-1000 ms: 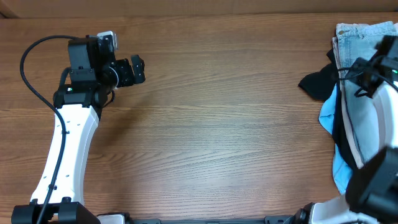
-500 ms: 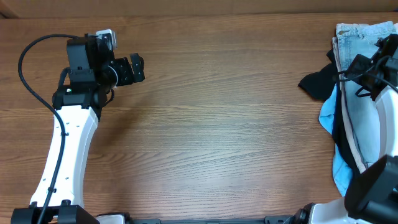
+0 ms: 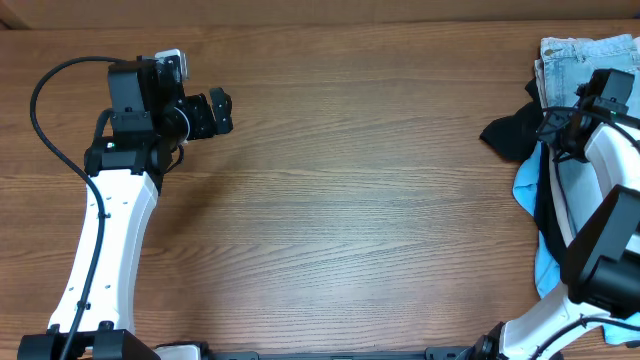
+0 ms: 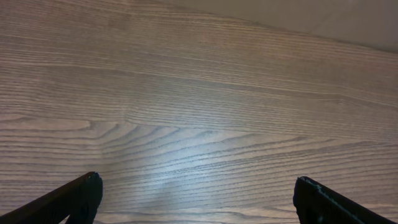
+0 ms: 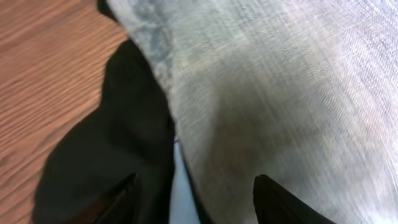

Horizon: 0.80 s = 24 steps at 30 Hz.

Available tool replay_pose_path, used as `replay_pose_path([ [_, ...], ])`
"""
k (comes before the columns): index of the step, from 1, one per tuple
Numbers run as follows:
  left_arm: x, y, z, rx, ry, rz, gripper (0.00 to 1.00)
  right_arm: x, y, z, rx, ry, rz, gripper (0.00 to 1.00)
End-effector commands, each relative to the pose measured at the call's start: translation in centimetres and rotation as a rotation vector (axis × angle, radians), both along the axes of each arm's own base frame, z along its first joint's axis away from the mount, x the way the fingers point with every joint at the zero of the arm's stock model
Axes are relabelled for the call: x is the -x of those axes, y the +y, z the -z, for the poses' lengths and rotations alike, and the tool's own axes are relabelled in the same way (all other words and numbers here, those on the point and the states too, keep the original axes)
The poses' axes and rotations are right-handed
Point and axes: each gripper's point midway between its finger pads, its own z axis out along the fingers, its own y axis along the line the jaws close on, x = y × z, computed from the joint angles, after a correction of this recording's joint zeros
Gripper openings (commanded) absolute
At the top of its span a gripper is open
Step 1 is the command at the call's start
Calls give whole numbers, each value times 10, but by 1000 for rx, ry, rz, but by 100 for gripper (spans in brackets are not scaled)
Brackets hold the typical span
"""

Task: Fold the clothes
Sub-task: 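Grasp the light blue denim shorts on the stack with the right gripper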

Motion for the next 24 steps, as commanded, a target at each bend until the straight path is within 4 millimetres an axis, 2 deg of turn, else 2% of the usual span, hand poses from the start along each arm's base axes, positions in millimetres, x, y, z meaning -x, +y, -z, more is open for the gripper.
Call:
replay_pose_path([
  [1, -1, 0, -22, -5, -51, 4, 100, 4, -7, 18, 7, 38, 15, 61],
  [4, -1, 0, -22, -4, -52, 4, 100, 4, -8, 30, 4, 56, 18, 58],
  [6, -1, 0, -22, -5, -52, 4, 100, 4, -9, 34, 6, 63, 24, 48],
  [9, -1, 0, -22, -5, -52, 4, 100, 2, -10, 33, 8, 52, 28, 11],
  [10, -1, 0, -22, -5, -52, 4, 100, 1, -10, 32, 10, 48, 28, 6],
  [19, -1, 1, -22, -9, -52, -1, 100, 3, -7, 28, -6, 52, 25, 4],
  [22, -2, 1, -23, -9, -56, -1, 100, -2, 9, 6, -46, 23, -17, 4],
  [24, -3, 1, -24, -9, -62, -1, 100, -8, 38, -25, -105, -29, -104, 4],
])
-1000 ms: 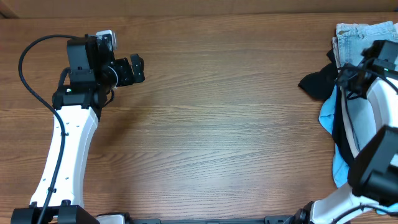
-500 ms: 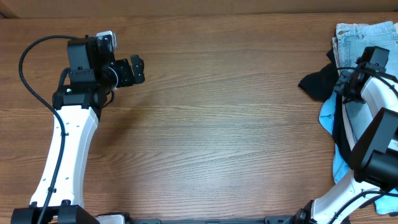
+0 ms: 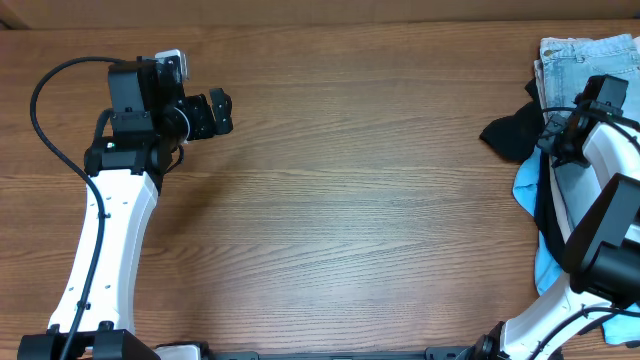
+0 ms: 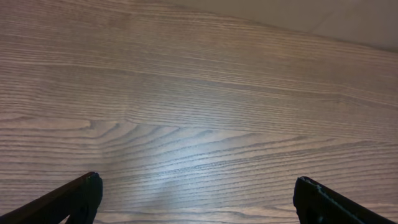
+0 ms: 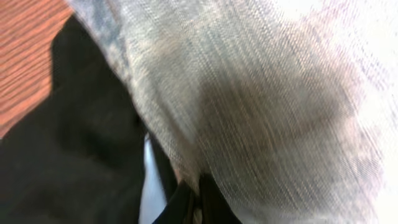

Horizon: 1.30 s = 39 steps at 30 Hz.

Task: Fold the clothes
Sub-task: 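Grasp the light blue denim shorts on the stack with the right gripper, then pull the denim shorts off the stack onto the table center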

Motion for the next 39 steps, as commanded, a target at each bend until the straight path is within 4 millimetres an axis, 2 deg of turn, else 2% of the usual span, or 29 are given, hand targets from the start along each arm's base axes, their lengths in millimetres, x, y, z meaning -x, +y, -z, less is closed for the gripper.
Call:
replay_pose_path([
  [1, -3, 1, -24, -9, -66, -2, 100, -18, 47, -54, -94, -113, -136, 4],
  [2, -4, 2, -25, -9, -69, -3, 100, -20, 64, -71, -118, -135, -180, 4],
  [5, -5, 5, -27, -10, -80, -9, 100, -20, 111, -103, -147, -157, -282, 4],
  [7, -6, 8, -28, -11, -83, -16, 100, -17, 145, -114, -153, -153, -357, 4],
  [8, -6, 10, -28, -16, -84, -16, 100, -13, 178, -118, -162, -139, -428, 4],
  [15, -6, 18, -27, -38, -87, -18, 100, 26, 330, -110, -252, -36, -734, 4],
  [16, -6, 20, -27, -41, -87, -20, 100, 34, 352, -110, -266, -30, -789, 10],
  [18, -6, 25, -27, -51, -87, -27, 100, 50, 385, -110, -272, -16, -875, 49],
  [20, -5, 31, -26, -58, -84, -38, 100, 64, 408, -110, -264, -4, -939, 63],
  [21, -5, 33, -26, -59, -83, -43, 100, 67, 412, -111, -263, 0, -938, 68],
  [23, -5, 36, -26, -59, -82, -50, 100, 67, 410, -113, -251, 7, -896, 70],
  [26, -5, 37, -26, -75, -85, -39, 100, 58, 390, -118, -236, 9, -839, 72],
  [29, -3, 37, -24, -86, -75, -28, 100, 50, 354, -115, -228, 36, -749, 72],
  [34, 3, 36, -17, -103, -43, -8, 100, 39, 275, -102, -197, 79, -575, 78],
  [37, 4, 36, -15, -106, -33, -4, 100, 40, 246, -89, -215, 110, -558, 78],
  [39, 5, 36, -15, -105, -32, -4, 100, 44, 236, -77, -259, 134, -579, 78],
])
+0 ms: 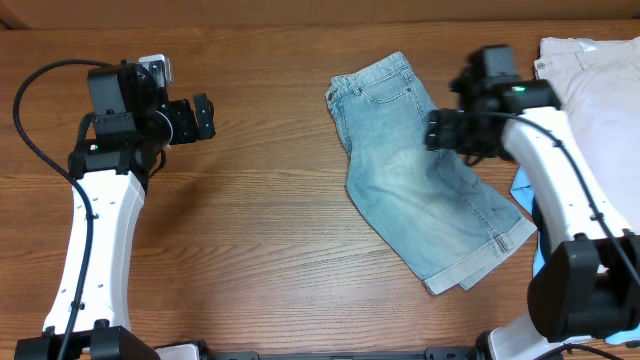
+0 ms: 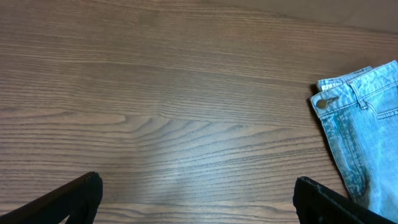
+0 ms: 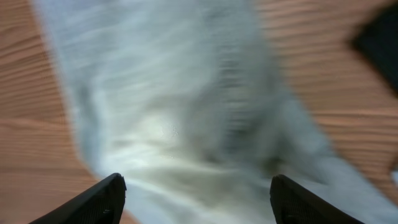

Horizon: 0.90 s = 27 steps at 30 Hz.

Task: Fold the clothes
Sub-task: 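Pull the denim shorts off the stack onto the table center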

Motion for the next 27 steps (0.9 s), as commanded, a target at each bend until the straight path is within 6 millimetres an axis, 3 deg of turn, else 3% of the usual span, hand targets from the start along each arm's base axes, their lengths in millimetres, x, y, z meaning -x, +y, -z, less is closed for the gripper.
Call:
replay_pose_path([
  [1, -1, 3, -21, -32, -53, 11, 100, 8, -6, 17, -60, 40, -81, 78],
  [6, -1, 3, -21, -32, -53, 11, 100, 13, -12, 46, -115, 76, -94, 78],
  [13, -1, 3, -21, -32, -53, 11, 100, 14, 4, 60, -177, 62, -134, 72],
  [16, -1, 3, -21, -31, -52, 11, 100, 14, 3, 72, -168, 58, -129, 72],
  [19, -1, 3, -21, -32, -52, 11, 100, 12, 2, 80, -167, 54, -106, 65],
  [20, -1, 3, -21, -32, -52, 11, 100, 11, 2, 82, -168, 51, -103, 57],
  [23, -1, 4, -21, -33, -52, 11, 100, 9, 3, 81, -169, 42, -101, 5],
  [27, -3, 10, -23, -60, -64, -17, 100, 12, 11, 70, -192, 50, -97, 4],
])
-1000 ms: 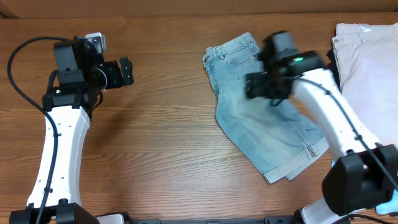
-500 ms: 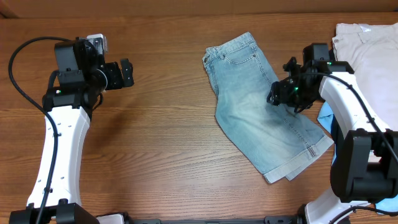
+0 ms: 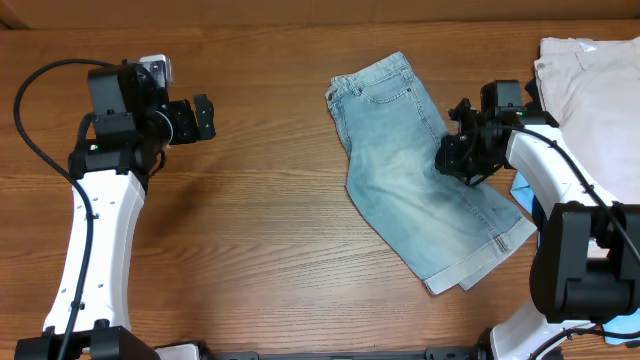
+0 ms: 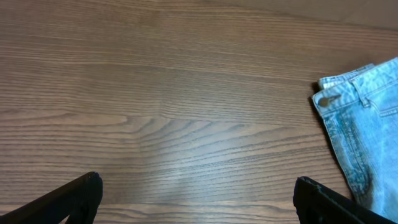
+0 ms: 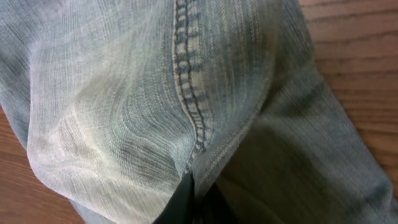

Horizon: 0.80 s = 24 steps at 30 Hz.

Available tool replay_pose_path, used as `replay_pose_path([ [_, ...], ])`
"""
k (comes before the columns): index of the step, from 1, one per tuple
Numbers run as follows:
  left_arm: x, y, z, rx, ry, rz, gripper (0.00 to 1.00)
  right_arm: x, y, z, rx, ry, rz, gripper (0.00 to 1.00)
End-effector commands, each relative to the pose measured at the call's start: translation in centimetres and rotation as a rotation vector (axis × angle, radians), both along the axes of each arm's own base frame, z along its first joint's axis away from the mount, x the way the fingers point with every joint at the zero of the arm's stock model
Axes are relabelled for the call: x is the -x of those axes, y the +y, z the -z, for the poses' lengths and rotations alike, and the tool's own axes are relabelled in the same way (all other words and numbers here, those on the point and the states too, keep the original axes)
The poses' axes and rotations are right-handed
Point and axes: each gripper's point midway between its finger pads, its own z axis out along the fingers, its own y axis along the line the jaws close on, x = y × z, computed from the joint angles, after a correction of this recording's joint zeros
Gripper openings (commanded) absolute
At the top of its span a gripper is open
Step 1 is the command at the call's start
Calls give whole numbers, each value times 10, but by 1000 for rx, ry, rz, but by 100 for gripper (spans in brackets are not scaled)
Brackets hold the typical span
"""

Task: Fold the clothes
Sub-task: 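Pull the denim shorts off the stack onto the table center, then reach both grippers to the waistband of the denim shorts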

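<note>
Light-blue denim shorts (image 3: 415, 180) lie flat on the table right of centre, waistband (image 3: 368, 85) toward the back left and leg hems toward the front right. My right gripper (image 3: 466, 162) sits at the shorts' right edge. In the right wrist view the gripper (image 5: 198, 198) is shut on a raised fold of denim (image 5: 155, 93) beside a stitched seam. My left gripper (image 3: 206, 115) hovers open over bare wood at the back left. Its view shows the left gripper (image 4: 199, 198) with only the waistband corner (image 4: 360, 99) at the right edge.
A white garment (image 3: 590, 85) lies at the back right corner. A bit of light-blue cloth (image 3: 523, 195) shows under my right arm at the right edge. The wooden table (image 3: 270, 230) stretches between the two arms.
My right gripper was open over the shorts; now it sits slightly farther right and nearer the front, shut on a fold at their right edge. The shorts and left arm have not visibly moved.
The shorts lay on the pile at the far right with my right gripper open over them, then shut on the denim. Later they lay spread near the table's middle, the gripper open above them and the left arm shifted slightly left. Now the right gripper pinches the denim again.
</note>
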Motion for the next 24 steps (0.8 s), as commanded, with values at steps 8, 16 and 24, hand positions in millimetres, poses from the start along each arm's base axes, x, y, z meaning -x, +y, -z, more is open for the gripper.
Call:
replay_pose_path([
  [8, -14, 12, -36, -58, -131, -27, 100, 16, 108, -91, -93, -120, -191, 4],
  [16, -15, 21, -38, -60, -140, -47, 100, 102, 276, -115, -176, -200, -550, 25],
  [24, -12, 40, -38, -57, -135, -93, 100, 163, 322, -112, -130, -210, -667, 57],
])
